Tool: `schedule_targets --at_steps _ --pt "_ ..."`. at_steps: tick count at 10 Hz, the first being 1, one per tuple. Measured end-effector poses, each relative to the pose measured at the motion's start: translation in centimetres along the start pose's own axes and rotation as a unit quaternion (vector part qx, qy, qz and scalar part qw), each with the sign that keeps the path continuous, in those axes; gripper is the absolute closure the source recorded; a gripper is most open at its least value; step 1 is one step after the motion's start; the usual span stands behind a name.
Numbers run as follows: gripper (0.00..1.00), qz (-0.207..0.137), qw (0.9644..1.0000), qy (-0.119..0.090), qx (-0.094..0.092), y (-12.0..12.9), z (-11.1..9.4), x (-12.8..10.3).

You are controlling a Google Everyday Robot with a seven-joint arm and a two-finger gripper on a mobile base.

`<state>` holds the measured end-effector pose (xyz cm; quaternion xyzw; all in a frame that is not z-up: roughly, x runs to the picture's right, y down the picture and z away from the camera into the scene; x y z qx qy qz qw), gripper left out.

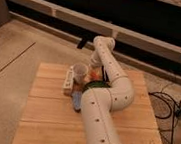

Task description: Place the pepper in the ceramic bowl

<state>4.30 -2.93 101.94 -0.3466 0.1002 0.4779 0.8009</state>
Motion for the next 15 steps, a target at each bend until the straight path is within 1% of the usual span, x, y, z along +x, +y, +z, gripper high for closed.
schedule_targets --at_steps 1,2,3,4,6,8,10,12,13,15 --pt "1.0 0.004 0.9999 -0.007 0.01 -0.7 -1.1 -0.2" --pt "1.0 0.006 0.9995 -0.015 0.026 -1.6 -2.3 -0.4" --pt "1.0 0.009 0.9984 -0.026 0.049 -2.8 -4.4 -0.8" --pt "1.0 0.009 0.9973 -0.037 0.063 -3.4 -6.1 -1.2" --pt "1.0 0.008 0.9956 -0.054 0.077 -3.7 -8.9 -2.0" --pt "1.0 0.003 0.995 -0.061 0.079 -2.8 -11.3 -2.7" --pt "1.0 0.0 0.9954 -0.067 0.069 -1.4 -12.7 -3.3" --pt "1.0 0.005 0.9957 -0.069 0.062 -0.3 -13.5 -3.6" --pt "1.0 0.017 0.996 -0.067 0.056 -0.1 -13.6 -3.2" --pt "1.0 0.028 0.996 -0.066 0.053 -0.4 -13.5 -2.8"
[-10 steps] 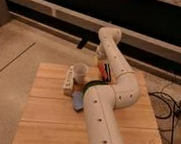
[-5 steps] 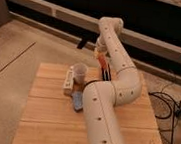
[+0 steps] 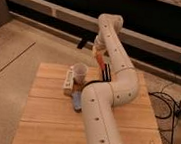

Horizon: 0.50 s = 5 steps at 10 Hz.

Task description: Place the pepper in the ceramic bowl

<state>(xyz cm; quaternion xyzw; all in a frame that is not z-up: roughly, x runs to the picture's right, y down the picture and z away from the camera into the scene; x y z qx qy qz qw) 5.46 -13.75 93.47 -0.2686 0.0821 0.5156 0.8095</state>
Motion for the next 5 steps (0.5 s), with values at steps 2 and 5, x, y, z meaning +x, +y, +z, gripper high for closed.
schedule_targets --at_steps 2,5 --pt "1.0 -0.002 1.0 0.0 0.0 0.22 0.07 -0.13" --pt "1.0 -0.012 0.9999 0.006 -0.005 0.95 0.47 -0.1"
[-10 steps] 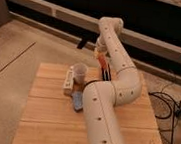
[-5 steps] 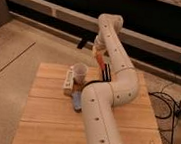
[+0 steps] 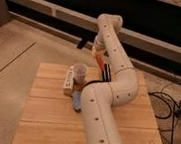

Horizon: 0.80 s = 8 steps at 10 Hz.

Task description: Place the pepper in the ceramic bowl

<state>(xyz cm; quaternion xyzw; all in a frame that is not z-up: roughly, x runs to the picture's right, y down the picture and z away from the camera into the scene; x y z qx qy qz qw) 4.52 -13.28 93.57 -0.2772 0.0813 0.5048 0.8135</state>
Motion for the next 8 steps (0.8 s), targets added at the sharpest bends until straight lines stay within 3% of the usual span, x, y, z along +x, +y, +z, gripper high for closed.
schedule_targets --at_steps 4,8 --pt "1.0 -0.002 0.9993 0.035 -0.011 0.1 1.4 2.3" --pt "1.0 0.0 0.9992 0.038 -0.012 0.1 1.5 2.5"
